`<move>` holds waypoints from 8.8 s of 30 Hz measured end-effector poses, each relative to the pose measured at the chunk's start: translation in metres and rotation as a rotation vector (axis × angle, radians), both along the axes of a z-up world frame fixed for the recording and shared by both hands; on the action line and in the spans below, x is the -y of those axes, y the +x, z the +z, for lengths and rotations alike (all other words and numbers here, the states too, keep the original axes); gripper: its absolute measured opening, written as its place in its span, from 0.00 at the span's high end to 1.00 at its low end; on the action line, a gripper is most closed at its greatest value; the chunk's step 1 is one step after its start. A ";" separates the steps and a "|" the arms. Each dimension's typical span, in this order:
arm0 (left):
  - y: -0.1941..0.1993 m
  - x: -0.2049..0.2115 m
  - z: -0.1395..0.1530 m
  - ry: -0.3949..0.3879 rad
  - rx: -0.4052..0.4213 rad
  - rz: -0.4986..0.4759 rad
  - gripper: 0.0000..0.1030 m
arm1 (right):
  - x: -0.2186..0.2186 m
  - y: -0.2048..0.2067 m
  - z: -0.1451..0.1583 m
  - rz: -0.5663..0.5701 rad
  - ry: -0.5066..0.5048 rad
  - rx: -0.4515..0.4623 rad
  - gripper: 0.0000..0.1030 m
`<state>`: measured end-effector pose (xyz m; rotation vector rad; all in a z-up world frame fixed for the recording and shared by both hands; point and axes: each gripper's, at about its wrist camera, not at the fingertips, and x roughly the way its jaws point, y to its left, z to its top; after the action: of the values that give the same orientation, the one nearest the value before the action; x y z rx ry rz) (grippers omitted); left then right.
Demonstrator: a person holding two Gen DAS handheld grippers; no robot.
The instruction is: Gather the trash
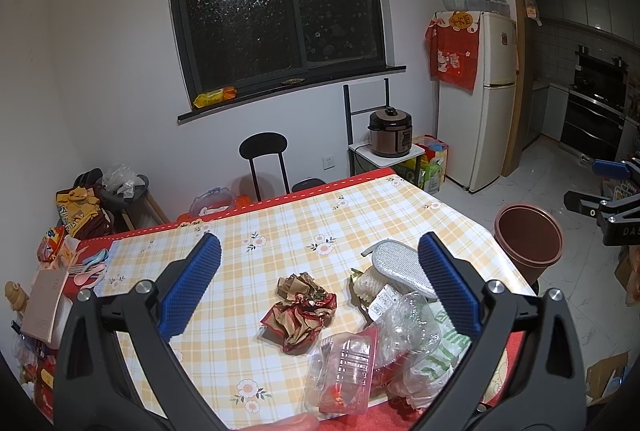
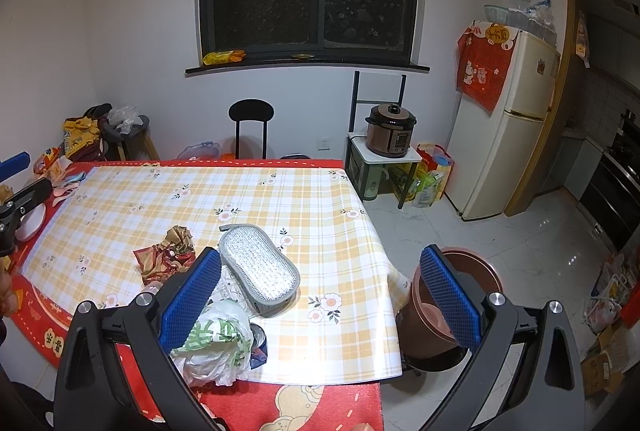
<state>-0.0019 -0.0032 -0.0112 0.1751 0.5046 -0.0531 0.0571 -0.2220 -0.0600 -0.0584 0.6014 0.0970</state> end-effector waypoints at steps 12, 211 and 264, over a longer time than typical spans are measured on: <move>-0.002 -0.010 -0.013 -0.038 0.003 -0.002 0.05 | -0.010 0.000 -0.013 0.050 0.113 -0.020 0.05; 0.010 -0.122 -0.144 -0.157 -0.072 -0.086 0.95 | -0.033 -0.038 -0.095 -0.196 0.068 -0.064 0.88; 0.065 0.210 -0.079 -0.102 -0.035 0.055 0.95 | 0.345 0.143 -0.195 -0.247 0.204 -0.233 0.70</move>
<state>0.0632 -0.2134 -0.0904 0.0602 0.5401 -0.0277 0.2002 -0.5674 -0.2552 0.2278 0.8235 -0.0756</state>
